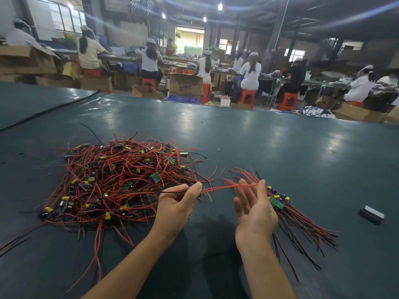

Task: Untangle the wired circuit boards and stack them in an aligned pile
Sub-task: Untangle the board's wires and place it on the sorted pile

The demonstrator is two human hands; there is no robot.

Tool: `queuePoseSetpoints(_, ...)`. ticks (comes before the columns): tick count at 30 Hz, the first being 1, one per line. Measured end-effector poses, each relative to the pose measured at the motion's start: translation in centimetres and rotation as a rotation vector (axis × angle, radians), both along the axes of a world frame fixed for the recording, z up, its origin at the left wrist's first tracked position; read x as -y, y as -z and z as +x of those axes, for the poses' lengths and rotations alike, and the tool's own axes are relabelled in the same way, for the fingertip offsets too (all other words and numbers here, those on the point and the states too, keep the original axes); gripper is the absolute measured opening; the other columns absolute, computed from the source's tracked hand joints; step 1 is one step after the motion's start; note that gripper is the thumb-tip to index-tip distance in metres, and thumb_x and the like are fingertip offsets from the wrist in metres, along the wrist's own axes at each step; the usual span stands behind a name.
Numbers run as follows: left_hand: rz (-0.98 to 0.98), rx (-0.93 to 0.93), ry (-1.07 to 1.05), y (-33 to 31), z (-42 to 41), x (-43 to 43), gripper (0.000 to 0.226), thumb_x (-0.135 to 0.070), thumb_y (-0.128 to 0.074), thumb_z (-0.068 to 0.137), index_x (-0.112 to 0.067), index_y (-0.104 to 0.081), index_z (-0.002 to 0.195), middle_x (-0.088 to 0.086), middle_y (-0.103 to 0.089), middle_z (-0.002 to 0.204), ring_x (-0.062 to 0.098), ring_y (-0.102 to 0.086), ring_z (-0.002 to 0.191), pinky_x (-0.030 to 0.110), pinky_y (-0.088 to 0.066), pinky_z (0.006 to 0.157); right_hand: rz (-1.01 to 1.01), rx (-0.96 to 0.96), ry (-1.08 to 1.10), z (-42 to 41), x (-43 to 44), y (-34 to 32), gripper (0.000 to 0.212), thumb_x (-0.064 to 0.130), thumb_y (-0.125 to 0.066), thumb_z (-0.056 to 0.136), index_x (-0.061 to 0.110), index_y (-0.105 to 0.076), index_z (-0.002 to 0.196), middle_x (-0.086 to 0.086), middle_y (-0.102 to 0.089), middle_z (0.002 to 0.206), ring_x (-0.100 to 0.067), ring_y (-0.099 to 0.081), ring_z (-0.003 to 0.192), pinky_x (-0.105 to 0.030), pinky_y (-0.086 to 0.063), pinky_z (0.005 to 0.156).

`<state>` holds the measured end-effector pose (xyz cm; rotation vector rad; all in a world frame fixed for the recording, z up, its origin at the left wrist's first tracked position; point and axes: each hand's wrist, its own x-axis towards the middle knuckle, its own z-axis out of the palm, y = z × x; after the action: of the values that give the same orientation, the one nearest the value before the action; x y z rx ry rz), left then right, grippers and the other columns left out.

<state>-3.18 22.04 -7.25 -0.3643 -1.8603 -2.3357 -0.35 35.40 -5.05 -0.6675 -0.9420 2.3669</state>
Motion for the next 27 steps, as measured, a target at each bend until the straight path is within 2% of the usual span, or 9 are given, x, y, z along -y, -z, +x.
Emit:
queuePoseSetpoints(3,0.020,-0.018,-0.051,0.1,0.0,-0.1,0.044,-0.044,-0.071,0.070,-0.012,-0.049,0.049,-0.003,-0.035,0.046,0.010,-0.028,0.042,0.022,-0.021,0.043,0.013,0.086,-0.249,0.3,1.3,0.1,0.040,0.050,-0.064,0.088,0.013,-0.063,0.104,-0.004,-0.078,0.091,-0.014,-0.074,0.072,-0.022,-0.054,0.047)
queuePoseSetpoints(7,-0.102,-0.077,0.026,0.5,0.0,-0.1,0.034,-0.050,-0.072,0.071,-0.017,-0.072,0.064,0.002,-0.067,0.059,0.014,-0.063,0.056,0.018,-0.047,0.057,0.236,0.155,-0.488,0.8,4.0,0.9,0.033,0.050,-0.068,0.080,0.020,-0.079,0.087,-0.003,-0.077,0.092,-0.014,-0.070,0.077,-0.030,-0.052,0.061)
queuePoseSetpoints(10,-0.134,-0.117,0.034,0.8,-0.1,0.0,0.036,-0.051,-0.076,0.072,-0.016,-0.070,0.065,0.005,-0.068,0.063,0.016,-0.063,0.060,0.024,-0.049,0.058,0.216,0.147,-0.485,1.0,4.7,0.6,0.026,0.041,-0.068,0.086,0.021,-0.080,0.074,-0.005,-0.076,0.083,-0.016,-0.070,0.075,-0.035,-0.051,0.067)
queuePoseSetpoints(15,-0.297,-0.332,0.069,1.0,-0.4,0.2,0.035,-0.044,-0.080,0.069,-0.012,-0.066,0.065,0.006,-0.056,0.054,0.009,-0.048,0.053,0.030,-0.039,0.049,0.041,0.123,-0.477,0.9,3.7,-0.3,0.019,0.027,-0.071,0.086,0.009,-0.076,0.085,-0.008,-0.072,0.075,-0.018,-0.070,0.062,-0.025,-0.053,0.050)
queuePoseSetpoints(17,-0.338,-0.355,0.164,1.0,-0.5,0.3,0.027,-0.043,-0.082,0.069,-0.022,-0.073,0.082,0.006,-0.066,0.065,0.014,-0.057,0.058,0.034,-0.047,0.055,0.033,0.120,-0.459,0.9,3.0,-0.7,0.020,0.029,-0.070,0.087,0.011,-0.072,0.078,-0.005,-0.068,0.068,-0.017,-0.066,0.056,-0.024,-0.051,0.047)
queuePoseSetpoints(19,-0.435,-0.368,0.218,1.3,-0.7,0.6,0.042,-0.047,-0.082,0.070,-0.032,-0.071,0.108,-0.002,-0.065,0.068,0.016,-0.058,0.059,0.032,-0.049,0.060,0.031,0.096,-0.413,0.8,1.8,-1.5,0.021,0.028,-0.066,0.090,0.014,-0.067,0.074,-0.002,-0.066,0.063,-0.014,-0.064,0.053,-0.023,-0.048,0.045)
queuePoseSetpoints(21,-0.596,-0.419,0.167,1.9,-0.9,1.0,0.049,-0.054,-0.076,0.074,-0.038,-0.064,0.119,-0.014,-0.055,0.061,0.004,-0.048,0.054,0.025,-0.044,0.057,0.024,0.075,-0.369,0.7,0.1,-2.6,0.022,0.027,-0.062,0.094,0.015,-0.064,0.076,-0.001,-0.066,0.063,-0.012,-0.066,0.055,-0.026,-0.053,0.049)
queuePoseSetpoints(24,-0.789,-0.461,0.077,2.4,-1.4,1.4,0.033,-0.052,-0.073,0.079,-0.033,-0.071,0.107,-0.018,-0.052,0.060,-0.001,-0.048,0.056,0.028,-0.047,0.061,0.087,0.111,-0.368,0.7,-3.0,-5.0,0.024,0.026,-0.058,0.097,0.015,-0.061,0.075,0.002,-0.059,0.054,-0.010,-0.061,0.045,-0.026,-0.055,0.045)
queuePoseSetpoints(27,-0.806,-0.444,0.039,2.5,-1.4,1.3,0.023,-0.044,-0.072,0.081,-0.029,-0.074,0.098,-0.016,-0.056,0.059,0.001,-0.052,0.056,0.030,-0.051,0.063,0.305,0.201,-0.392,0.6,-6.1,-7.6,0.023,0.029,-0.062,0.095,0.016,-0.067,0.077,0.003,-0.055,0.059,-0.008,-0.055,0.042,-0.022,-0.048,0.039)
